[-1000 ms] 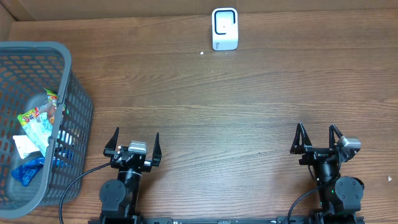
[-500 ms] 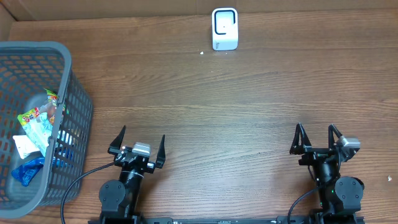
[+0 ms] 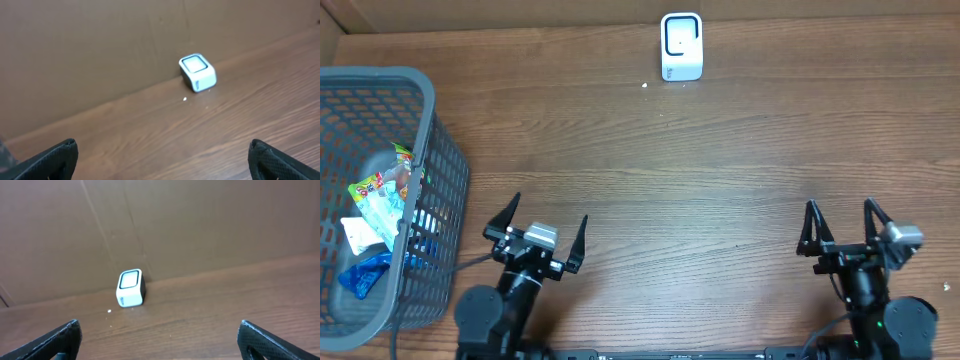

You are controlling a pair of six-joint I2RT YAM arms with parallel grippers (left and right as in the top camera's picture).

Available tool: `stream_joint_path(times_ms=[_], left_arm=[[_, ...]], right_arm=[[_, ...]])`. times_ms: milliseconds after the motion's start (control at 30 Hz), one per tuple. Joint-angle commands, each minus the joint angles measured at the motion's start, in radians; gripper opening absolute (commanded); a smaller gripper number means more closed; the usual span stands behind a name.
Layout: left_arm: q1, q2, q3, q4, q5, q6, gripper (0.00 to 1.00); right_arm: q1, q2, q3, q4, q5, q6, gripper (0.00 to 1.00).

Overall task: Scan the item barcode
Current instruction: 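Raise the left gripper and reach down into the grey basket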

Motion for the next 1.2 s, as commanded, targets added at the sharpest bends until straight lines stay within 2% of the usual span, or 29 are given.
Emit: stream_joint_path(times_ms=[0,233,433,600,733,867,1033,1100,1167], left_arm=[[0.001,0.120,0.142,-0.032,0.078,0.015,1.00],[0.001,0.428,0.512,-0.211,0.151,0.016,1.00],[0.001,0.702,0.951,-0.552,0.143,0.045,1.00],[0.001,0.940,1.352,-0.840,0.051,0.057,1.00],[0.001,1.081,1.595,-1.000,0.059,0.056,1.00],[0.001,1.136,1.656,-1.022,0.034,0.064,1.00],[0.001,1.163,1.656,-1.027,0.111,0.057,1.00],[0.010,1.163,1.656,-1.028,0.055,-0.019,1.00],[0.043,1.162,1.657,-1.035,-0.114,-0.198,1.00]], right_arm=[[0.004,0.019,0.107,-0.043,-0.006,-0.024,1.00],[0.004,0.174,0.343,-0.201,-0.007,-0.090,1.00],[0.004,0.436,0.577,-0.351,-0.122,-0.108,1.00],[0.004,0.705,0.794,-0.492,-0.204,-0.115,1.00],[0.004,0.882,0.951,-0.629,-0.231,-0.115,1.00],[0.004,1.012,1.011,-0.692,-0.267,-0.104,1.00],[0.004,1.108,1.010,-0.698,-0.385,-0.104,1.00],[0.004,1.132,1.010,-0.698,-0.410,-0.104,1.00],[0.004,1.151,1.010,-0.704,-0.410,-0.104,1.00]])
